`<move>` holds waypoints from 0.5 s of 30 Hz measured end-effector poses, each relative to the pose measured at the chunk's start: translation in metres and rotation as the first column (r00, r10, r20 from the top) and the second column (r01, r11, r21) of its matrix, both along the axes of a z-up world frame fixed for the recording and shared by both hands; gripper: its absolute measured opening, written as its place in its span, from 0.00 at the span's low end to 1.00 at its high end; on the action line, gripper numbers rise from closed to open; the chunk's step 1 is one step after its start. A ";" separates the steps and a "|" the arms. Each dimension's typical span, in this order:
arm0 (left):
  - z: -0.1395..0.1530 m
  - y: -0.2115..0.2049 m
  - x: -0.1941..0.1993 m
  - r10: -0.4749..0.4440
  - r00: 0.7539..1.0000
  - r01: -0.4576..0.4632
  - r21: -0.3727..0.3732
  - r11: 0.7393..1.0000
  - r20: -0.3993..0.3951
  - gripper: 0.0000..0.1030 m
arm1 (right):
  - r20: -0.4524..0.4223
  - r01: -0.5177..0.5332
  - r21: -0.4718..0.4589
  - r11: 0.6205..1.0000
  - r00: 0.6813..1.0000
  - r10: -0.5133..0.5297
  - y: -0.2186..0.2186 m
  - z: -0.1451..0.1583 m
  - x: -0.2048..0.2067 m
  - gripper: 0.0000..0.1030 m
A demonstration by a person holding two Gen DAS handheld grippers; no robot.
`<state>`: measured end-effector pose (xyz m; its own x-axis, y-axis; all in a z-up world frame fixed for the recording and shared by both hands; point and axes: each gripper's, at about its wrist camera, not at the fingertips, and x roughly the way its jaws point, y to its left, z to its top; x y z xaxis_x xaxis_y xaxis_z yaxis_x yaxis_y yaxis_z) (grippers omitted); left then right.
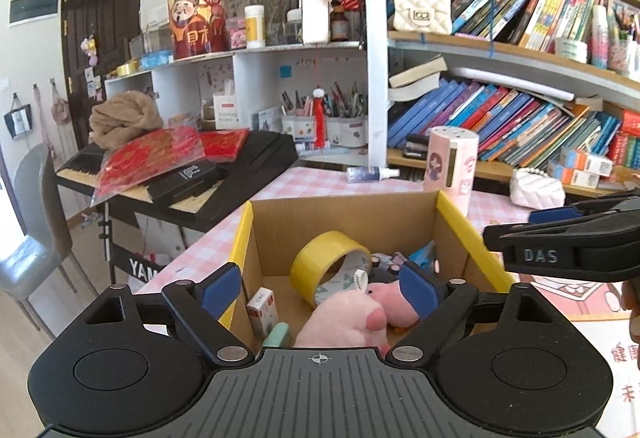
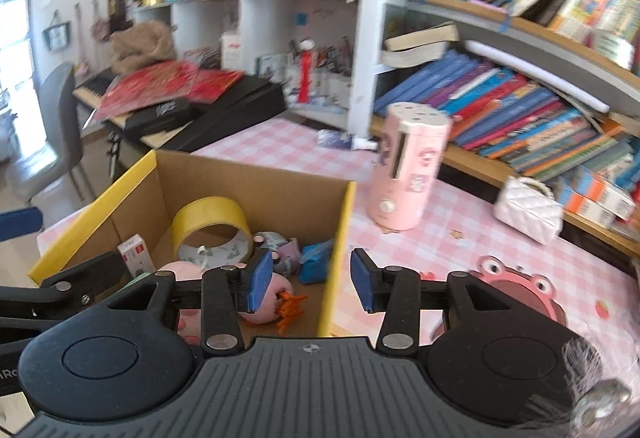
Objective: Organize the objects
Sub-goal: 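Withdraw both open tools up from the yellow box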
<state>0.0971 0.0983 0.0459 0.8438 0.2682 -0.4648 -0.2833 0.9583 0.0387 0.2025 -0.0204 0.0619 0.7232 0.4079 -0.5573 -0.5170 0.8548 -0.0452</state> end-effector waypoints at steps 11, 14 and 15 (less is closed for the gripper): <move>-0.002 -0.013 -0.040 -0.073 0.997 0.073 -0.016 0.997 -0.009 0.89 | 0.032 0.184 0.030 0.982 0.982 -0.185 -0.039 0.001 -0.069 0.47; -0.004 -0.018 -0.054 -0.082 0.996 0.082 -0.011 0.997 -0.020 0.94 | 0.027 0.227 0.031 0.973 0.973 -0.228 -0.047 -0.002 -0.089 0.52; -0.004 -0.020 -0.059 -0.083 0.996 0.083 -0.011 0.996 -0.023 0.94 | 0.025 0.244 0.031 0.969 0.969 -0.245 -0.049 -0.004 -0.096 0.53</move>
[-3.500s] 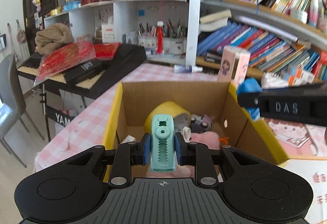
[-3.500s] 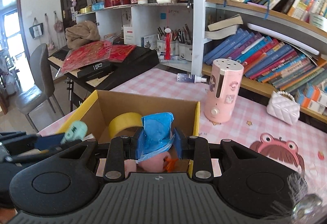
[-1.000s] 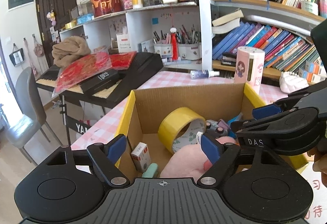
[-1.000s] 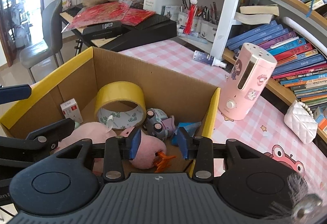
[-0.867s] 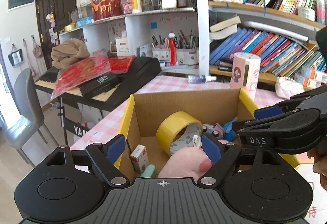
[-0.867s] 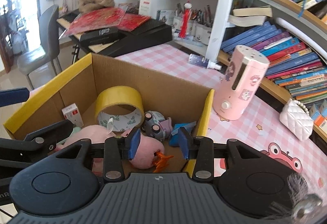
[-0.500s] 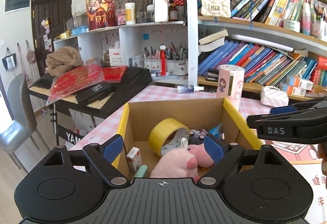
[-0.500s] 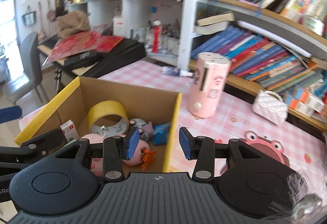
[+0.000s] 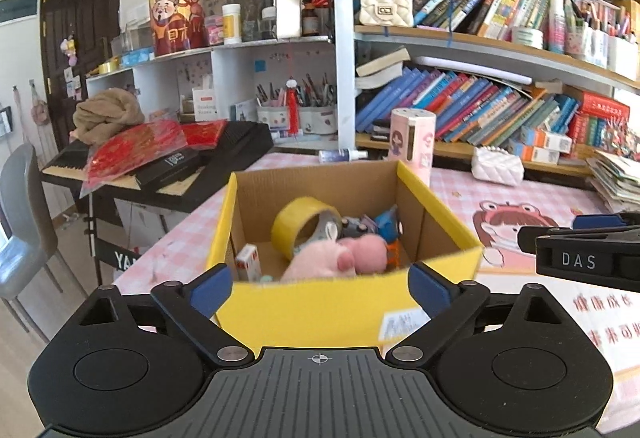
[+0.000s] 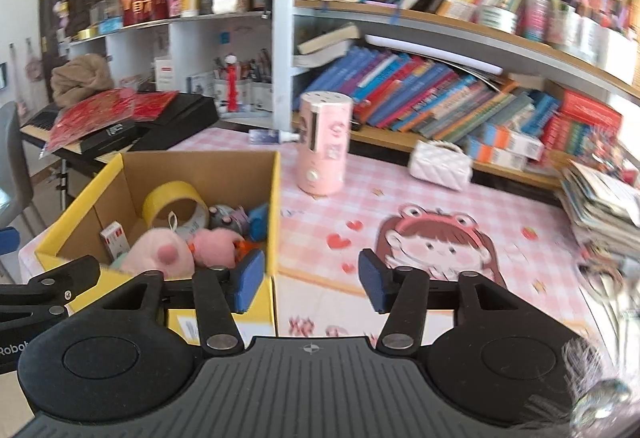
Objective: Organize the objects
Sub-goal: 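Withdraw both open tools up from the yellow box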
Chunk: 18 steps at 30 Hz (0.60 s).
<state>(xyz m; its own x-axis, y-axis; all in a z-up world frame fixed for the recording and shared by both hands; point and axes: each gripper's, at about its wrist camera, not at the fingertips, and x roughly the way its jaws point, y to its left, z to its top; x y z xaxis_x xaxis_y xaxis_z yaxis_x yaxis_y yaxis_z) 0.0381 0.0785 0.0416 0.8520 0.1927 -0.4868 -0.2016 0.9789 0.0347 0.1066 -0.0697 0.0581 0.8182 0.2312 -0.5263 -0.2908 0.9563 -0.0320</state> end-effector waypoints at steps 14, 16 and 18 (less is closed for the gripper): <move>-0.017 -0.030 -0.048 -0.066 0.995 0.066 0.002 0.998 -0.068 0.97 | -0.026 0.206 -0.031 0.978 0.978 -0.207 -0.035 -0.030 -0.087 0.84; -0.018 -0.037 -0.051 -0.084 0.994 0.084 0.002 0.996 -0.074 0.98 | -0.029 0.232 -0.035 0.972 0.972 -0.233 -0.042 -0.033 -0.095 0.87; -0.019 -0.042 -0.054 -0.103 0.991 0.103 -0.003 0.995 -0.080 0.99 | -0.029 0.260 -0.037 0.965 0.965 -0.261 -0.048 -0.035 -0.102 0.92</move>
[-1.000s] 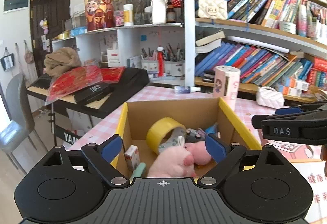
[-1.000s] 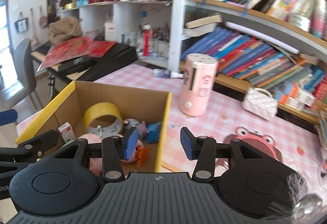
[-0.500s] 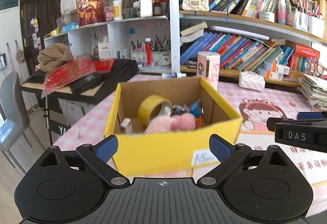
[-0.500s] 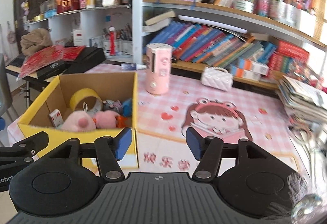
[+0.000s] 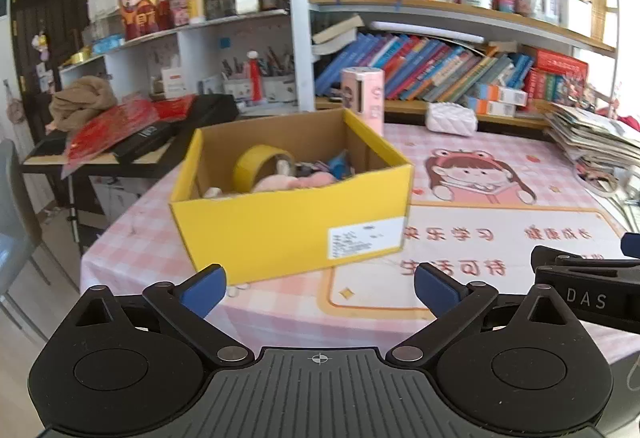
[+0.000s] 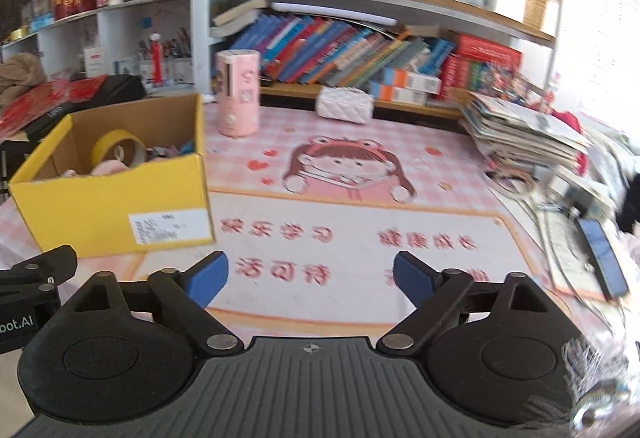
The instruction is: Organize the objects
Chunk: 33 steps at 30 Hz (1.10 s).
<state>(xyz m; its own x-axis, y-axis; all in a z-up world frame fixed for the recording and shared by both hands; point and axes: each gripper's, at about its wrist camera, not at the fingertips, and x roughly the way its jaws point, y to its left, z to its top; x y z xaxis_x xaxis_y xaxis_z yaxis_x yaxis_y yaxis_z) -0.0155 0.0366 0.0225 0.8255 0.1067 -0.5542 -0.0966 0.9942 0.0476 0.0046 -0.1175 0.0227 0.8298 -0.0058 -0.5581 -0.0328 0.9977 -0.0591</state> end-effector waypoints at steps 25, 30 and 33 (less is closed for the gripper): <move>-0.010 -0.052 0.002 -0.090 0.994 0.092 0.027 0.995 -0.063 1.00 | -0.056 0.143 -0.033 0.989 0.988 -0.145 -0.046 -0.011 -0.019 1.00; -0.009 -0.053 0.003 -0.085 0.994 0.086 0.018 0.996 -0.068 1.00 | -0.057 0.146 -0.044 0.988 0.987 -0.148 -0.047 -0.011 -0.020 1.00; -0.010 -0.054 0.004 -0.086 0.993 0.088 0.017 0.996 -0.081 1.00 | -0.061 0.147 -0.045 0.988 0.987 -0.150 -0.047 -0.011 -0.020 1.00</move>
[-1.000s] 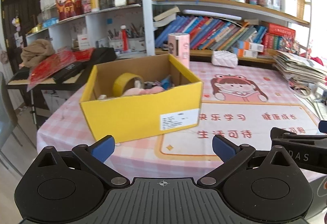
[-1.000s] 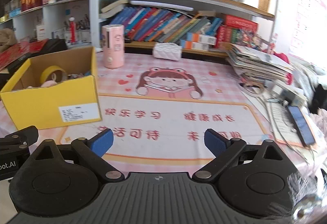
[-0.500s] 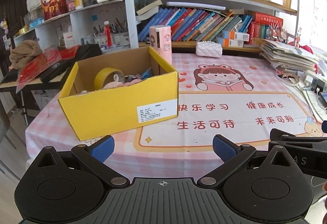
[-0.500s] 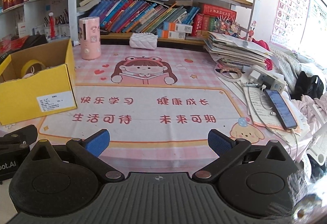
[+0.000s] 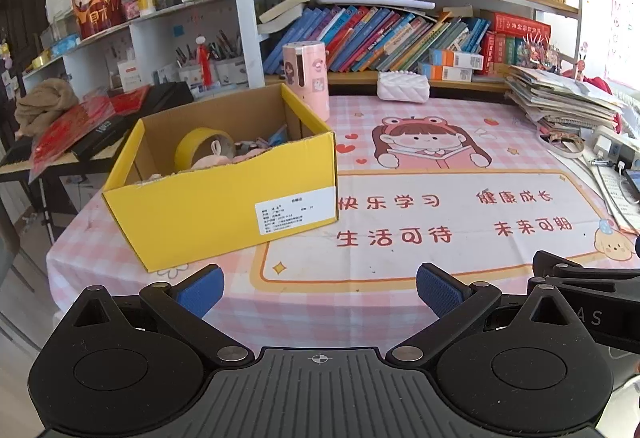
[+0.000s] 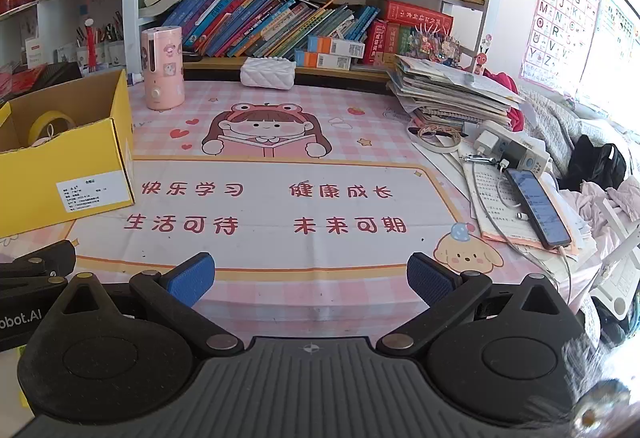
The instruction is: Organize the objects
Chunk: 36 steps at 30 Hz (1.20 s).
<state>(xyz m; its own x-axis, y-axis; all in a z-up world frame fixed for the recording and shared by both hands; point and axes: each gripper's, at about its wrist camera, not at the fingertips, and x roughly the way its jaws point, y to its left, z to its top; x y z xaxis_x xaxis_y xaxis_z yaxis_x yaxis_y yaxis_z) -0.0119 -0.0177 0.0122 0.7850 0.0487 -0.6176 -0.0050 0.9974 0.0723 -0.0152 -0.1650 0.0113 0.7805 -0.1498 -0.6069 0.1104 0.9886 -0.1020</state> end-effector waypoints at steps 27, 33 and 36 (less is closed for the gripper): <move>-0.007 0.002 -0.003 0.017 0.999 -0.017 -0.005 1.000 -0.040 1.00 | -0.013 0.015 -0.011 1.000 1.000 -0.015 0.001 -0.001 -0.005 1.00; -0.007 0.003 -0.003 0.017 0.999 -0.017 -0.005 1.000 -0.040 1.00 | -0.014 0.016 -0.010 1.000 1.000 -0.016 0.001 -0.001 -0.005 1.00; -0.007 0.003 -0.003 0.018 0.999 -0.018 -0.008 1.000 -0.042 1.00 | -0.013 0.015 -0.011 1.000 1.000 -0.015 0.001 -0.001 -0.005 1.00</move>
<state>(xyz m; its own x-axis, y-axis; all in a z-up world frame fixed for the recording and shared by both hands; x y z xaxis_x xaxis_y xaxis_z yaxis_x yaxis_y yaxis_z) -0.0148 -0.0151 0.0049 0.7577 0.0573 -0.6501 -0.0199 0.9977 0.0647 -0.0201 -0.1639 0.0101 0.7700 -0.1683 -0.6154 0.1241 0.9857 -0.1142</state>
